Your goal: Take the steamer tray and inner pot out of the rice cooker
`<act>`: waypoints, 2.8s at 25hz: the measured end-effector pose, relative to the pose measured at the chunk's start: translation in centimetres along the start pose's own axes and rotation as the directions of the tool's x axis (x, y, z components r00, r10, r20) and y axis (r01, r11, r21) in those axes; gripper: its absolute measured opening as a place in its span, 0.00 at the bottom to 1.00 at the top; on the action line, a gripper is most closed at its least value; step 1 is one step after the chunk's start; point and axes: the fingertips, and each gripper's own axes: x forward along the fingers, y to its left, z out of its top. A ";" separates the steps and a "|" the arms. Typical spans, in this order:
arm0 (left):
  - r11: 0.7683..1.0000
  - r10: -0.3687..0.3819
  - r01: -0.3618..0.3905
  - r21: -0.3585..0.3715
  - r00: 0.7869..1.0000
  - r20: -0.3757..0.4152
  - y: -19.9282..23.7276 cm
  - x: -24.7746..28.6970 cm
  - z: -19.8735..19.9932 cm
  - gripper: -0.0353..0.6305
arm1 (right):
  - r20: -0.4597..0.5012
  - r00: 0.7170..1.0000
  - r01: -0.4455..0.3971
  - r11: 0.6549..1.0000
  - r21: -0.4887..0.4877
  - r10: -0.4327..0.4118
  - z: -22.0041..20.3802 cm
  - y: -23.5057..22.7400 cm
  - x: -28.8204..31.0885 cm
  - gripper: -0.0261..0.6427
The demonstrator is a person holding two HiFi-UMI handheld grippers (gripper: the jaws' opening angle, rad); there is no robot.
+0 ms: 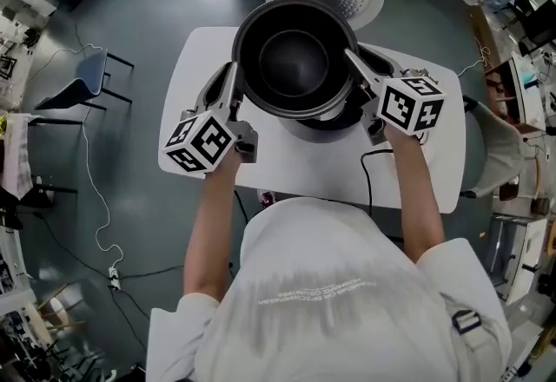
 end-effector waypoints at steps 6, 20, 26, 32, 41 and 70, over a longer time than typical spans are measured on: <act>0.995 0.095 -0.094 -0.016 0.992 0.083 4.3 -4.6 2.9 0.14 | -0.038 0.992 -0.119 0.992 -0.029 0.118 -0.3 5.3 4.7 0.20; 0.951 0.308 -0.306 -0.039 0.940 0.145 16.9 -16.7 6.5 0.15 | -0.209 0.926 -0.327 0.945 -0.026 0.315 -6.2 18.9 17.1 0.20; 0.940 0.340 -0.337 -0.044 0.937 0.085 24.6 -19.4 4.8 0.16 | -0.289 0.905 -0.317 0.948 0.030 0.312 -12.5 22.2 22.9 0.20; 0.943 0.324 -0.324 -0.074 0.946 -0.020 31.5 -18.3 2.2 0.21 | -0.370 0.893 -0.255 0.965 0.056 0.258 -17.2 22.4 27.8 0.20; 0.936 0.302 -0.318 -0.150 0.945 -0.122 38.9 -13.9 -2.1 0.21 | -0.478 0.864 -0.140 0.987 0.076 0.160 -23.1 18.8 32.8 0.20; 0.939 0.327 -0.295 0.174 0.925 -0.196 42.0 -3.3 -0.8 0.27 | -0.368 0.930 0.002 0.997 0.071 0.024 -19.4 12.4 38.5 0.27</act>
